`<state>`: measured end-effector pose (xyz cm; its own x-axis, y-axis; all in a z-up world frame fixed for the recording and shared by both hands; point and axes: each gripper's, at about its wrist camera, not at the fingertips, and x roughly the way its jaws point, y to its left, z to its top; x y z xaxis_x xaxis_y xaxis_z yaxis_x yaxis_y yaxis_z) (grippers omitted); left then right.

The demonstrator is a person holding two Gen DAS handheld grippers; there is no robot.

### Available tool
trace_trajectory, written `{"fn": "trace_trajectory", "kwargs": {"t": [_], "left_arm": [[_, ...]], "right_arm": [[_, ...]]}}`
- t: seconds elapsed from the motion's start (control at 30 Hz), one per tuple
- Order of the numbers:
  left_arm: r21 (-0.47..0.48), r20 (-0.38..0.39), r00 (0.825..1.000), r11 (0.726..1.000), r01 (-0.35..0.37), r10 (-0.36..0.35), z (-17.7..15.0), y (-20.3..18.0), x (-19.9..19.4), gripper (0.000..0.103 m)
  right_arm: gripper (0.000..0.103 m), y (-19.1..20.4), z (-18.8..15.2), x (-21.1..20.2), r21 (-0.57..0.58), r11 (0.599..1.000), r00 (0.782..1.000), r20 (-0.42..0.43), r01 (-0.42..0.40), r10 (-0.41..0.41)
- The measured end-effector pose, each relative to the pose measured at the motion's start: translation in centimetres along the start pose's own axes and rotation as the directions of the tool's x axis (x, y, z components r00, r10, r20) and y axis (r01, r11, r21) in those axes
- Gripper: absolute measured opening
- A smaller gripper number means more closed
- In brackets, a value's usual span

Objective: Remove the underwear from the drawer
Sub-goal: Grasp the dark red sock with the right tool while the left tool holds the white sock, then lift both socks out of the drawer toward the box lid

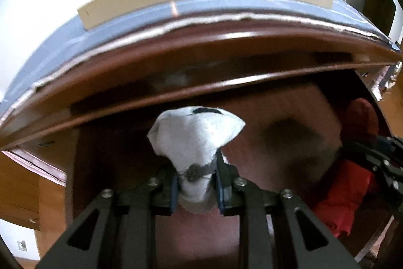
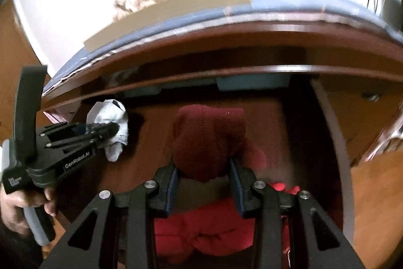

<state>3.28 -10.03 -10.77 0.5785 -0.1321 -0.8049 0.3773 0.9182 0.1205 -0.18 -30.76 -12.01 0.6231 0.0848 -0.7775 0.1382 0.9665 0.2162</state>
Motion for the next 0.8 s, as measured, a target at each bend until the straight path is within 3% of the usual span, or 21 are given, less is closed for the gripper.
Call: {"fn": "trace_trajectory", "kwargs": {"t": [0.07,0.17,0.43,0.8], "left_arm": [[-0.007,0.024,0.999,1.0,-0.027,0.027,-0.2,-0.1,-0.7,0.021],[-0.036,0.017,0.999,0.999,0.03,-0.029,-1.1,0.0,-1.4,0.021],[-0.066,0.066,0.997,0.997,0.043,-0.038,-2.1,0.2,-2.1,0.021],[-0.101,0.114,0.993,0.994,0.029,-0.017,-5.1,0.7,-3.7,0.021]], "right_arm": [[0.039,-0.6,0.4,-0.4,-0.011,1.0,0.999,0.042,0.011,-0.01],[0.039,0.0,0.1,-0.5,-0.026,0.999,0.996,0.088,0.038,-0.036],[0.039,0.3,-1.3,-0.2,-0.006,0.998,0.989,0.134,0.062,-0.061],[0.039,0.4,-2.4,-0.4,-0.01,0.998,0.989,0.135,0.062,-0.06]]}}
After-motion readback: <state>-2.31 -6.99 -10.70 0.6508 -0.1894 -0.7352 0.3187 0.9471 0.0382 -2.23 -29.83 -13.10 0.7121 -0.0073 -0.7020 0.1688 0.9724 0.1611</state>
